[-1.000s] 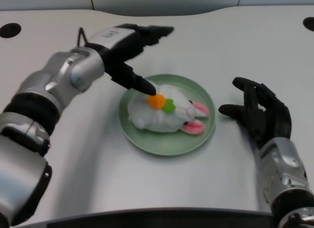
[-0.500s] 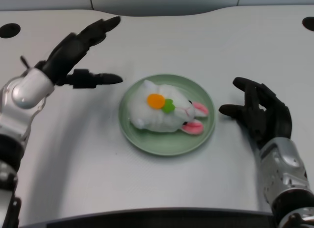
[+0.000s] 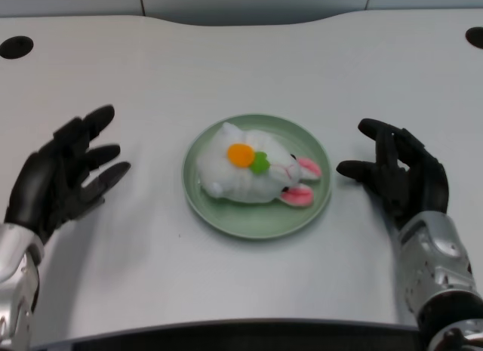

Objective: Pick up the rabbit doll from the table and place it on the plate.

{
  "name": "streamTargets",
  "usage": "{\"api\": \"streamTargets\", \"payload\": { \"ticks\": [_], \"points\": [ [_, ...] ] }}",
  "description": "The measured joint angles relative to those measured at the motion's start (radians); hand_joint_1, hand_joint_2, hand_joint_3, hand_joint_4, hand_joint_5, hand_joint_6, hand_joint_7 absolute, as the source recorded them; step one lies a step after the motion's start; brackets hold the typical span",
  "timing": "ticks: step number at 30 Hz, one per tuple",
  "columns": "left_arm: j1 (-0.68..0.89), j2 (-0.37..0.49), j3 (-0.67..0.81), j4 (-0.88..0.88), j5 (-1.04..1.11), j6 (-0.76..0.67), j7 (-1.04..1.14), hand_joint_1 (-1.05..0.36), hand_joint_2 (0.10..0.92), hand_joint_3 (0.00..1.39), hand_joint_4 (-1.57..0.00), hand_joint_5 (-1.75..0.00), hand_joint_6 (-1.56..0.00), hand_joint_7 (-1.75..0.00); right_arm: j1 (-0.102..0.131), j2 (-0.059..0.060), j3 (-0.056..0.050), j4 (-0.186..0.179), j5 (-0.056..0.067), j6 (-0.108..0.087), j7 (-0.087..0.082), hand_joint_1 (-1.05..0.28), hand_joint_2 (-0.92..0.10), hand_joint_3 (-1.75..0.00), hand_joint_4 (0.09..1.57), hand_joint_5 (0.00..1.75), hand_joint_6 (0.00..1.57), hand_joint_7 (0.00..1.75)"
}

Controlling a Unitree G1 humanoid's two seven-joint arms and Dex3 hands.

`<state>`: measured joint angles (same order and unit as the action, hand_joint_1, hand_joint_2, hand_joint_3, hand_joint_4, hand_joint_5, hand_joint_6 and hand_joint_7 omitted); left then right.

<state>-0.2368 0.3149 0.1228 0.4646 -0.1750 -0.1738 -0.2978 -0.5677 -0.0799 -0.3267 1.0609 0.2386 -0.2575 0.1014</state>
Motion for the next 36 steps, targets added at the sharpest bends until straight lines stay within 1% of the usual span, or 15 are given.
{"api": "streamTargets", "payload": {
  "ticks": [2, 5, 8, 10, 13, 15, 17, 18, 20, 22, 24, 26, 31, 36],
  "points": [
    [0.037, -0.032, 0.026, -0.039, -0.079, 0.064, -0.035, -0.52, 0.921, 0.29, -0.19, -1.15, -0.51, -0.12, 0.0, 0.0, -0.002, 0.001, 0.002, 0.0, 0.0, -0.38, -0.92, -0.39, 0.67, 1.17, 0.64, 0.76],
    [0.073, -0.066, 0.052, -0.099, -0.145, 0.133, -0.049, -0.54, 0.921, 0.3, -0.31, -1.25, -0.58, -0.15, 0.0, 0.0, -0.002, 0.004, 0.001, 0.0, 0.0, -0.38, -0.92, -0.38, 0.67, 1.17, 0.64, 0.76],
    [0.095, -0.094, 0.078, -0.169, -0.196, 0.202, -0.047, -0.54, 0.921, 0.34, -0.33, -1.28, -0.61, -0.17, 0.0, 0.0, 0.0, 0.006, 0.001, 0.0, 0.0, -0.38, -0.92, -0.39, 0.67, 1.17, 0.64, 0.76],
    [0.123, -0.114, 0.089, -0.235, -0.23, 0.25, -0.035, -0.53, 0.921, 0.38, -0.39, -1.3, -0.65, -0.2, 0.0, 0.001, 0.001, 0.004, 0.0, 0.0, 0.001, -0.38, -0.92, -0.39, 0.68, 1.18, 0.64, 0.76],
    [0.164, -0.15, 0.098, -0.301, -0.262, 0.311, -0.006, -0.55, 0.921, 0.4, -0.44, -1.33, -0.68, -0.22, 0.0, 0.001, 0.002, 0.002, 0.0, 0.0, 0.001, -0.39, -0.92, -0.4, 0.67, 1.17, 0.63, 0.76],
    [0.189, -0.171, 0.108, -0.326, -0.287, 0.342, 0.001, -0.55, 0.921, 0.4, -0.43, -1.39, -0.7, -0.26, 0.0, 0.001, 0.003, 0.001, 0.0, 0.0, 0.003, -0.39, -0.92, -0.39, 0.66, 1.17, 0.64, 0.76],
    [0.207, -0.193, 0.126, -0.345, -0.315, 0.377, 0.021, -0.54, 0.921, 0.4, -0.43, -1.4, -0.7, -0.27, 0.001, 0.0, 0.003, 0.001, 0.0, 0.0, 0.004, -0.39, -0.92, -0.39, 0.68, 1.17, 0.64, 0.77],
    [0.214, -0.202, 0.132, -0.354, -0.327, 0.394, 0.031, -0.52, 0.921, 0.43, -0.4, -1.43, -0.69, -0.29, 0.002, 0.0, 0.003, 0.001, 0.0, 0.0, 0.004, -0.39, -0.92, -0.38, 0.69, 1.17, 0.65, 0.77],
    [0.231, -0.214, 0.138, -0.372, -0.335, 0.42, 0.048, -0.52, 0.921, 0.45, -0.39, -1.45, -0.68, -0.3, 0.003, 0.0, 0.002, 0.001, 0.0, 0.0, 0.005, -0.39, -0.92, -0.38, 0.7, 1.17, 0.65, 0.77],
    [0.24, -0.222, 0.142, -0.383, -0.338, 0.431, 0.057, -0.51, 0.921, 0.48, -0.38, -1.46, -0.68, -0.32, 0.004, 0.0, 0.002, 0.001, 0.0, 0.0, 0.005, -0.4, -0.92, -0.38, 0.71, 1.17, 0.65, 0.77],
    [0.242, -0.227, 0.145, -0.382, -0.336, 0.43, 0.061, -0.52, 0.921, 0.48, -0.38, -1.46, -0.67, -0.33, 0.004, -0.001, 0.002, 0.001, 0.0, -0.001, 0.006, -0.39, -0.92, -0.38, 0.72, 1.18, 0.66, 0.77],
    [0.243, -0.231, 0.147, -0.376, -0.328, 0.426, 0.061, -0.52, 0.921, 0.47, -0.37, -1.46, -0.67, -0.34, 0.004, -0.003, 0.002, 0.002, 0.0, -0.005, 0.011, -0.39, -0.92, -0.38, 0.72, 1.18, 0.66, 0.77],
    [0.237, -0.221, 0.154, -0.32, -0.308, 0.392, 0.032, -0.55, 0.921, 0.4, -0.35, -1.43, -0.62, -0.34, 0.003, -0.005, 0.0, 0.006, 0.0, -0.006, 0.012, -0.39, -0.92, -0.38, 0.7, 1.16, 0.65, 0.77],
    [0.23, -0.204, 0.163, -0.286, -0.303, 0.374, 0.01, -0.55, 0.921, 0.4, -0.37, -1.4, -0.61, -0.35, 0.003, -0.005, -0.003, 0.012, 0.001, -0.006, 0.012, -0.38, -0.92, -0.39, 0.7, 1.16, 0.65, 0.77]
  ]
}}
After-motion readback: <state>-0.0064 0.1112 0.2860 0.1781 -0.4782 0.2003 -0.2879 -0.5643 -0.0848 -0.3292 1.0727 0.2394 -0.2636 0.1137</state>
